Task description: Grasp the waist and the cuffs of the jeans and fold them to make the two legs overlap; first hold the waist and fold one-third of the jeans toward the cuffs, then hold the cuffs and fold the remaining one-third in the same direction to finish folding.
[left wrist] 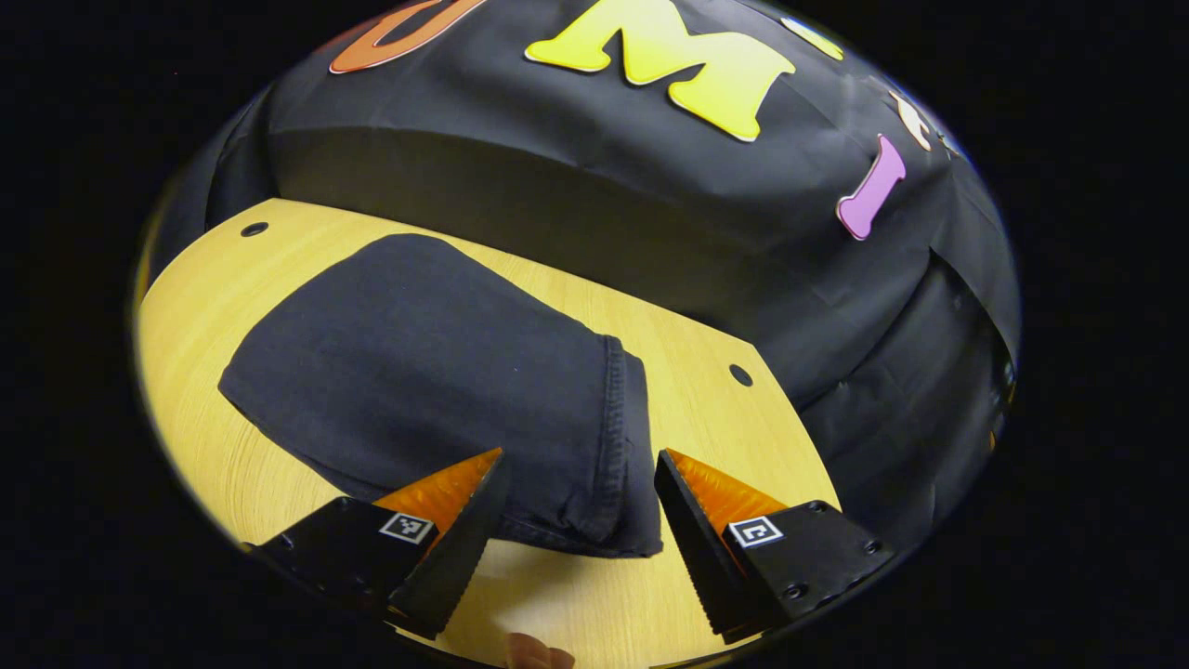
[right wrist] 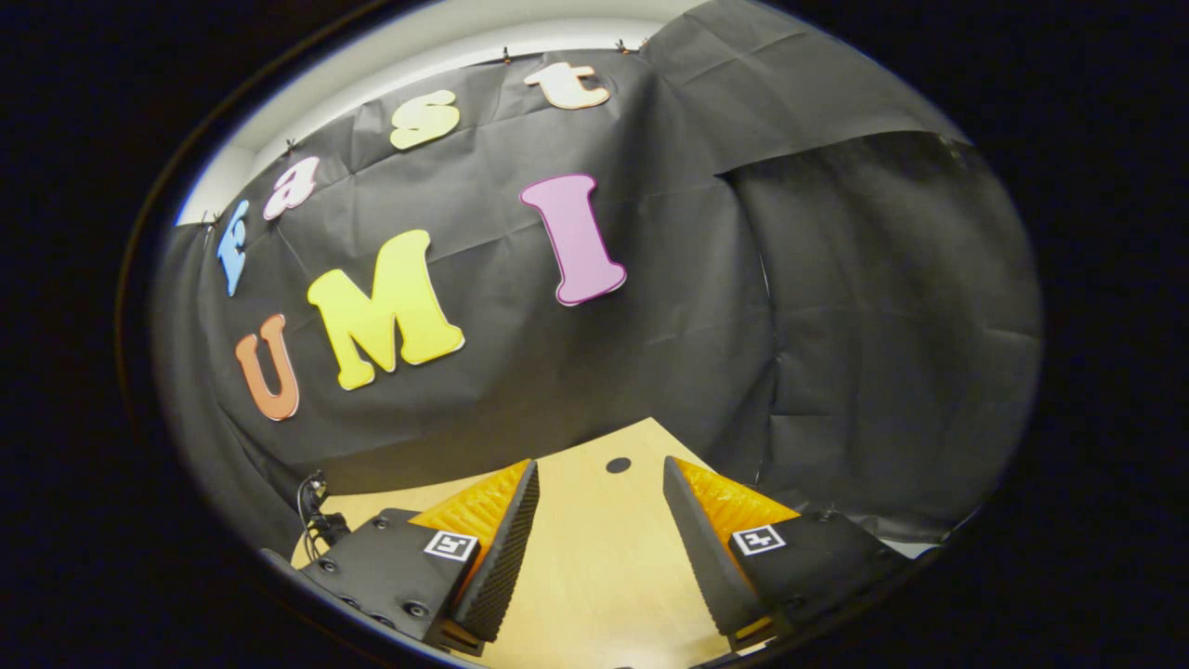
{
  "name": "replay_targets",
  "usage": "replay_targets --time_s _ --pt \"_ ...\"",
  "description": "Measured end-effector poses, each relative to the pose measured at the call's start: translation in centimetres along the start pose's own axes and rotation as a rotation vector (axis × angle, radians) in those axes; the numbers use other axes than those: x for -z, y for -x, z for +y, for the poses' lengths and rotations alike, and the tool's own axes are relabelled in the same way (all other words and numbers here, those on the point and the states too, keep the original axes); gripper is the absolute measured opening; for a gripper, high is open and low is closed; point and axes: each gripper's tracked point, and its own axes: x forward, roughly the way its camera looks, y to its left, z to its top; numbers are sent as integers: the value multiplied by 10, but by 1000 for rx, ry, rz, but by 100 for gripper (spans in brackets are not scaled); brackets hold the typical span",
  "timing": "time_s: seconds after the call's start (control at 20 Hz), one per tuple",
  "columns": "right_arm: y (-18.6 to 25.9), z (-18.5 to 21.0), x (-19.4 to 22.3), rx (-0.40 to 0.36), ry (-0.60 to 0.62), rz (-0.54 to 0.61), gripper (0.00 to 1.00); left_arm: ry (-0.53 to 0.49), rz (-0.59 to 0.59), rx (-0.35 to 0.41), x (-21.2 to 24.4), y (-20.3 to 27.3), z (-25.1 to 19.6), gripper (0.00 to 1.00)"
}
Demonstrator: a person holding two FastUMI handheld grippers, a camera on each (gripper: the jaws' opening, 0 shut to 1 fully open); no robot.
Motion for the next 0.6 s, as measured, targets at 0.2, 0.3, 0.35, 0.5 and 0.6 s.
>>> replay_targets --time_s 0.2,0.3,0.35,0.5,0.6 --pt "-7 21 12 -28 4 14 84 -150 -104 13 -33 37 -11 99" --pt "-12 40 23 -57 5 28 84 -225 -181 10 -61 62 -12 99" --pt "-16 51 29 -69 11 33 85 -261 -228 -7 -79 77 -7 99" --pt "-22 96 40 -135 43 31 88 -339 -369 -53 -128 125 8 99" --pt "-27 130 46 -178 66 12 93 -361 -449 -81 -154 159 20 98"
